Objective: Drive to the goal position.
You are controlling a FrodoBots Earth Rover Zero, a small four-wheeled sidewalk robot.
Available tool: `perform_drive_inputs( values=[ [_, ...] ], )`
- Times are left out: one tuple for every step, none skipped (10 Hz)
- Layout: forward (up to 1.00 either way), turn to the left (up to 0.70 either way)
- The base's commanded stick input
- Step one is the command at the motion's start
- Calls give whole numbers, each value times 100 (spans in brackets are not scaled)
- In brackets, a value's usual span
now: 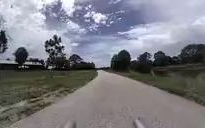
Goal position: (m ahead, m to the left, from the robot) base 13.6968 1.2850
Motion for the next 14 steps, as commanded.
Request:
perform_drive_inputs(
  values=[
    [85,0],
    [85,0],
    [85,0],
    [85,0],
    [85,0],
    [85,0],
    [85,0],
    [85,0],
    [85,0],
    [85,0],
    [85,0],
    [85,0],
    [85,0],
    [85,0]
  ],
)
